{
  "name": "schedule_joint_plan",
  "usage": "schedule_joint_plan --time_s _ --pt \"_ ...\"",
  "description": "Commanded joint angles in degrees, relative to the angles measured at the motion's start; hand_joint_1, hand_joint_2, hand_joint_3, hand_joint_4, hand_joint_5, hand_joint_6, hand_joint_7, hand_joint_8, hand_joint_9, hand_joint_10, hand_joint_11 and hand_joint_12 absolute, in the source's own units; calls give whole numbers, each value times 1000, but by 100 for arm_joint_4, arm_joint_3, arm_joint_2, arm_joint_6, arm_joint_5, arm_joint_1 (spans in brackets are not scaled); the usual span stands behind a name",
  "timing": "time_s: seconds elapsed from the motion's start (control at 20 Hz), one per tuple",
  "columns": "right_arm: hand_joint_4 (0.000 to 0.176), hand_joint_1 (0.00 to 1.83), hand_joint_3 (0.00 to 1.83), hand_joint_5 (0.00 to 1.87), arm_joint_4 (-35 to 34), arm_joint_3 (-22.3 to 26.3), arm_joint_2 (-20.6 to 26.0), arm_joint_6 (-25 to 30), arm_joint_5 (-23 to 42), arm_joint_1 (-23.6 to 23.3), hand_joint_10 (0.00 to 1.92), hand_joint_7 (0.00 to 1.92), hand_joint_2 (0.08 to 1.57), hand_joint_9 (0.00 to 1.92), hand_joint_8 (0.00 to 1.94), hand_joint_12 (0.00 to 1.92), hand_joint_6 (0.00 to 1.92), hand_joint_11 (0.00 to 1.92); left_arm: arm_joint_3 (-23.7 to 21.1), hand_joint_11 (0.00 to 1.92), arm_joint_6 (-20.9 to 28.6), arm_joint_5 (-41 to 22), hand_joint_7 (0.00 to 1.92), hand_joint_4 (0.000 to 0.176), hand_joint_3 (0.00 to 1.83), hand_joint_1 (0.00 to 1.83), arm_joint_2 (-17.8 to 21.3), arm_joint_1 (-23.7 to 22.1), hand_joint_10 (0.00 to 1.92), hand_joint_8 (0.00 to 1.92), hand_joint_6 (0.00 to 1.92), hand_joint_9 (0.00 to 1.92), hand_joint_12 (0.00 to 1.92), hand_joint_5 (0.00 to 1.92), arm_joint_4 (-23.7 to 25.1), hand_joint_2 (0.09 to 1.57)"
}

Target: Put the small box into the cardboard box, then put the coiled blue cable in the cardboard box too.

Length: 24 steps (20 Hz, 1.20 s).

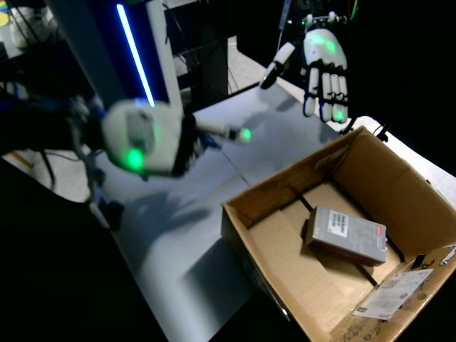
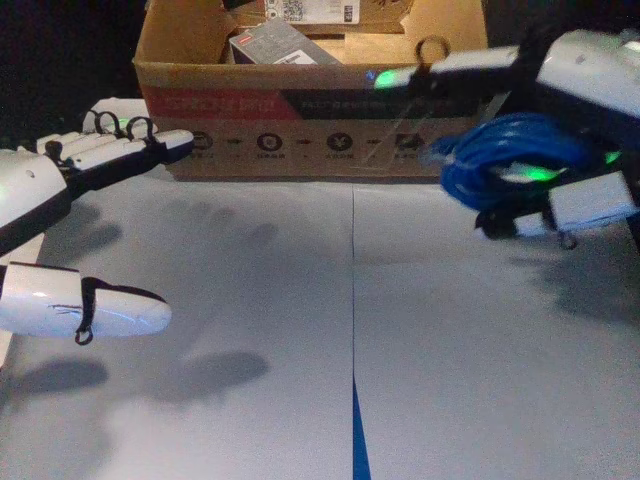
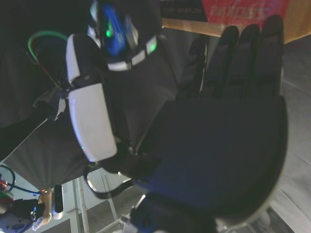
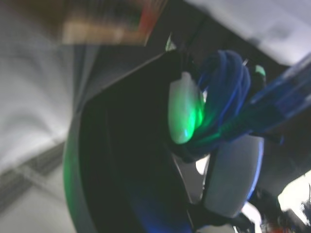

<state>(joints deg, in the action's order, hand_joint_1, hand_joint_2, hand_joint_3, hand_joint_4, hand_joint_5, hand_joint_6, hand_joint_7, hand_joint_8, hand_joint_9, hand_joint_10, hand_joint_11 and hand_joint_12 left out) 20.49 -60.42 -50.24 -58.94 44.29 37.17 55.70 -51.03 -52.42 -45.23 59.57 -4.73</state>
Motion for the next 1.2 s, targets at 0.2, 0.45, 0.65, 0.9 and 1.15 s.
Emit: schedule_joint_plan --time_s 0.2,0.45,0.65,0.9,1.15 --pt "144 1561 0 1184 -149 168 420 16 1430 -574 1921 1549 1227 1729 1941 1921 1921 1815 38 74 35 -729 57 176 4 491 -21 -50 0 1 1 38 9 97 -69 899" --pt "138 1564 0 1229 -296 -71 377 15 1603 -1297 1921 1561 1227 1724 1941 1921 1921 1827 54 71 35 -767 53 176 1 463 -27 -53 3 3 1 31 7 86 -71 904" --pt "129 1561 0 1185 -503 -661 -222 15 1149 -1824 1921 1549 1229 1729 1941 1921 1921 1815 76 74 34 -747 52 176 0 448 -40 -82 2 1 0 31 8 70 -68 887" --pt "0 1690 0 1232 -1004 -1653 -1190 15 502 -2158 1921 1413 1064 1425 1941 1921 1921 1226 148 76 34 -621 46 176 0 534 -111 -185 2 2 6 26 8 79 32 880" --pt "0 1724 19 1342 -1587 -2767 -2229 15 -193 -2181 1921 1498 1103 1572 1941 1921 1921 1545 220 93 34 -572 26 176 0 553 -171 -383 0 0 0 25 13 66 222 876"
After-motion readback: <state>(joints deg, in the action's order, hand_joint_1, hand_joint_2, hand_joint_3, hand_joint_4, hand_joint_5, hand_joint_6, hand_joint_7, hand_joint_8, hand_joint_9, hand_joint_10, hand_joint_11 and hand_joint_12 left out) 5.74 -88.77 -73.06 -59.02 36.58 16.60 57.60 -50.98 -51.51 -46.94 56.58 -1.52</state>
